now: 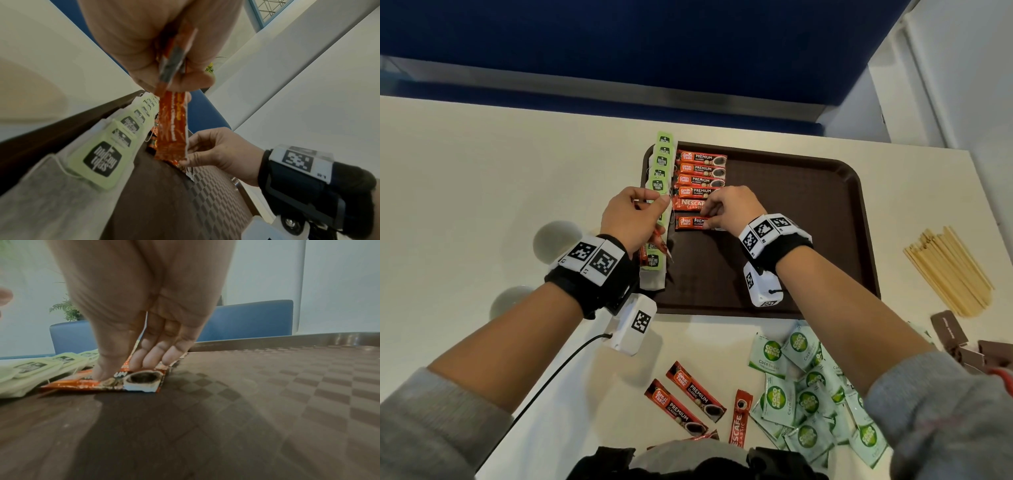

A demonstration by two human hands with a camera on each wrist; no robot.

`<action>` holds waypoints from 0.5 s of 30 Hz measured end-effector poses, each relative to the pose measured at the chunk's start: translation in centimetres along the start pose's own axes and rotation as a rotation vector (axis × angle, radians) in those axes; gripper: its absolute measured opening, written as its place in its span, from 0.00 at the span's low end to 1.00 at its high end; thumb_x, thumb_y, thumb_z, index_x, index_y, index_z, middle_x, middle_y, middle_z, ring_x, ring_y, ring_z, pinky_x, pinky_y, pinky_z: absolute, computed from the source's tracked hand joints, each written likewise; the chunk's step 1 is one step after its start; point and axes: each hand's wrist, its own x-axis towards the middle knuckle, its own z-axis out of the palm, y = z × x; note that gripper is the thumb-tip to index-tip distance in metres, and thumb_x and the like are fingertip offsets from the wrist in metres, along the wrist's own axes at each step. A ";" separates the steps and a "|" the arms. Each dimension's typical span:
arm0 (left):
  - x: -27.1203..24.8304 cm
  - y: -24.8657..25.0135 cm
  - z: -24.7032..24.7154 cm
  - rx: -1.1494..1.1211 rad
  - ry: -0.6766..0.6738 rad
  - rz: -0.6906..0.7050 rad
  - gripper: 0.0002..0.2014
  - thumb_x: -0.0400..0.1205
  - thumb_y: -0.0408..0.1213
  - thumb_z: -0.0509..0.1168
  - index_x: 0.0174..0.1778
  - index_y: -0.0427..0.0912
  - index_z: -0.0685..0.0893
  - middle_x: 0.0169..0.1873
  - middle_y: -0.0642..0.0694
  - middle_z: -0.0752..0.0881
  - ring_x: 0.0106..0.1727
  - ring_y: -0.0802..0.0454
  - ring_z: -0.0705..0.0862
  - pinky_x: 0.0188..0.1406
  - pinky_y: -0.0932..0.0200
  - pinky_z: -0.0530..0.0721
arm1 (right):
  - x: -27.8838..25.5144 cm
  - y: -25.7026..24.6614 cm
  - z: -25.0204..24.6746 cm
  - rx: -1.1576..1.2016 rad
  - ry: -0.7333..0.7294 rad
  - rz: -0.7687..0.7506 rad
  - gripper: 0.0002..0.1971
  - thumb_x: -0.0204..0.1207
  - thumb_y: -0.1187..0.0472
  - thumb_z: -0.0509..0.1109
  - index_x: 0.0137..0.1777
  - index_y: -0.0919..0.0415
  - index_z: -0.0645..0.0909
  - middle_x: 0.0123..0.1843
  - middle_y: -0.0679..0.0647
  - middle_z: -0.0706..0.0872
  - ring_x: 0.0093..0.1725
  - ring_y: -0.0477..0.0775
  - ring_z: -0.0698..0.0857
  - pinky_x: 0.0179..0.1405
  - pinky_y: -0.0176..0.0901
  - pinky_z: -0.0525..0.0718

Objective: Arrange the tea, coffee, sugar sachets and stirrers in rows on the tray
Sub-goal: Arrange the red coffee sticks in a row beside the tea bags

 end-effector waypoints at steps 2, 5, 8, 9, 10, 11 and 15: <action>0.0 0.0 0.0 -0.001 0.002 0.002 0.11 0.79 0.43 0.70 0.52 0.43 0.80 0.37 0.47 0.86 0.23 0.55 0.83 0.22 0.61 0.81 | -0.1 0.0 0.1 -0.038 0.006 -0.014 0.11 0.66 0.60 0.81 0.48 0.52 0.88 0.50 0.49 0.85 0.47 0.46 0.82 0.55 0.44 0.84; 0.0 0.0 0.0 0.005 0.001 0.003 0.10 0.79 0.43 0.70 0.51 0.43 0.79 0.37 0.47 0.87 0.23 0.55 0.83 0.23 0.60 0.81 | -0.1 -0.1 0.1 -0.085 0.004 -0.024 0.11 0.67 0.59 0.80 0.50 0.52 0.88 0.54 0.49 0.84 0.49 0.47 0.81 0.55 0.45 0.83; -0.1 0.1 0.1 0.007 -0.002 0.006 0.10 0.79 0.43 0.70 0.51 0.43 0.79 0.37 0.47 0.86 0.23 0.55 0.83 0.24 0.59 0.81 | -0.2 -0.2 0.1 -0.086 0.019 -0.016 0.11 0.68 0.60 0.79 0.51 0.53 0.87 0.54 0.50 0.84 0.50 0.47 0.82 0.57 0.45 0.83; -0.1 0.1 0.1 0.007 -0.002 0.005 0.11 0.79 0.43 0.70 0.52 0.43 0.79 0.37 0.47 0.86 0.24 0.54 0.83 0.24 0.59 0.82 | -0.2 -0.1 0.1 -0.084 0.029 -0.015 0.11 0.69 0.60 0.79 0.51 0.53 0.87 0.54 0.50 0.84 0.50 0.48 0.82 0.57 0.45 0.83; -0.1 0.1 0.1 0.006 -0.002 0.004 0.11 0.79 0.43 0.70 0.52 0.43 0.79 0.37 0.47 0.86 0.24 0.53 0.83 0.24 0.59 0.82 | -0.2 -0.1 0.1 -0.086 0.039 -0.014 0.11 0.69 0.59 0.79 0.51 0.53 0.87 0.54 0.50 0.84 0.51 0.48 0.82 0.57 0.45 0.83; -0.1 0.2 0.1 0.003 -0.003 0.004 0.11 0.79 0.43 0.70 0.52 0.42 0.79 0.38 0.46 0.86 0.24 0.53 0.84 0.24 0.59 0.82 | -0.2 -0.1 0.1 -0.088 0.046 -0.013 0.11 0.69 0.59 0.79 0.51 0.53 0.88 0.55 0.51 0.84 0.51 0.48 0.82 0.57 0.45 0.82; -0.1 0.2 0.0 0.002 -0.010 0.002 0.11 0.79 0.43 0.70 0.52 0.43 0.79 0.37 0.47 0.87 0.22 0.55 0.83 0.23 0.61 0.81 | -0.1 -0.4 0.3 -0.089 0.046 -0.014 0.12 0.69 0.59 0.79 0.52 0.53 0.87 0.56 0.51 0.84 0.52 0.49 0.82 0.57 0.43 0.82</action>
